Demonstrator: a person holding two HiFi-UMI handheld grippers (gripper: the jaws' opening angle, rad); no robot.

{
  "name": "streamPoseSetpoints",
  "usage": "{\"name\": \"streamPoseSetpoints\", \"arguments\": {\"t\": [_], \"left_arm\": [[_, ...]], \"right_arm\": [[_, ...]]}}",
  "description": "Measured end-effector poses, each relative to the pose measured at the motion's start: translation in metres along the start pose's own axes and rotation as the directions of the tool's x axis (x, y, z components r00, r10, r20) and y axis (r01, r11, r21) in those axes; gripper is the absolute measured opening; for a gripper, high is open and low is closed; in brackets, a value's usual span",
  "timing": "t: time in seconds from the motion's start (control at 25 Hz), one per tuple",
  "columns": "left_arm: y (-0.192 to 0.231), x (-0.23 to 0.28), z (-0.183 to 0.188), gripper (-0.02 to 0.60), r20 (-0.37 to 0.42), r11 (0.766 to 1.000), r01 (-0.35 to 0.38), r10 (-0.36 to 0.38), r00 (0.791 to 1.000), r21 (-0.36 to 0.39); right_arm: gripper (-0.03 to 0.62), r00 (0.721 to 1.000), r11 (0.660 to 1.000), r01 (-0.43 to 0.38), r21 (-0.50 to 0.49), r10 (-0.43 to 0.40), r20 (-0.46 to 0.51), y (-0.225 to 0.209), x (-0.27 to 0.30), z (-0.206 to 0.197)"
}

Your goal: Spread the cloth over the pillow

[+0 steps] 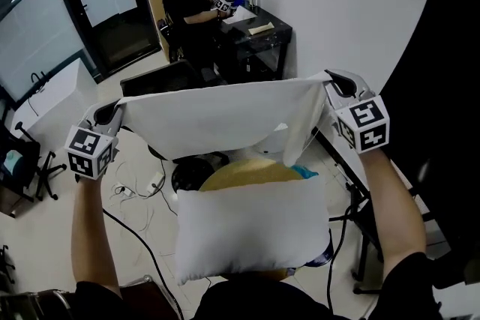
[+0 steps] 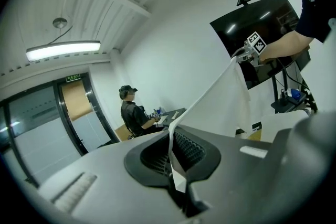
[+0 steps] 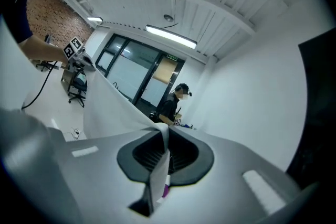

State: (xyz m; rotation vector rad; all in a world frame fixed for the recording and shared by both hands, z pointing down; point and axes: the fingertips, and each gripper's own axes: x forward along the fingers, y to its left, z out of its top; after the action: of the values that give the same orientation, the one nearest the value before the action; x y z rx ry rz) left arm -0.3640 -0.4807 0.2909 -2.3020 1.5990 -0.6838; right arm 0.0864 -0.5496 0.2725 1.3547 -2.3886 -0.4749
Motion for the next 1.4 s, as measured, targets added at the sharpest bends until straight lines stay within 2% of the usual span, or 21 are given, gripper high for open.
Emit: {"name": "streamPoseSetpoints", "arguments": {"t": [0.24,0.52,0.8,1.12,1.4], "left_arm": [[-0.041,-0.007,-0.072,0.0,-0.05,0.997,0.04,-0.043,0.998,-0.061],[-0.098,-0.042,-0.149,0.0,-0.105,0.988,0.065,-0.08,0.991,-0.14],[-0.158,-0.09,-0.218,0.0,-0.195,0.966,0.059,-0.11,0.975,-0.251],[-0.188,-0.145,-0.222,0.0,-0.228,0.971,0.021,-0.078,0.97,-0.239],[-0.184,-0.167,-0.186,0.0,-0.181,0.981,-0.024,-0.011,0.983,-0.191]], "right_arm": [[0.009,0.996,0.998,-0.064,0.023,0.066,-0.061,0.047,-0.012,-0.056],[0.011,0.981,0.988,-0.148,0.03,0.151,-0.122,0.112,-0.051,-0.113],[0.011,0.967,0.976,-0.194,0.1,0.208,-0.144,0.173,-0.101,-0.152],[0.011,0.968,0.968,-0.194,0.161,0.215,-0.127,0.194,-0.144,-0.157],[0.009,0.978,0.971,-0.179,0.158,0.193,-0.079,0.186,-0.166,-0.145]]}}
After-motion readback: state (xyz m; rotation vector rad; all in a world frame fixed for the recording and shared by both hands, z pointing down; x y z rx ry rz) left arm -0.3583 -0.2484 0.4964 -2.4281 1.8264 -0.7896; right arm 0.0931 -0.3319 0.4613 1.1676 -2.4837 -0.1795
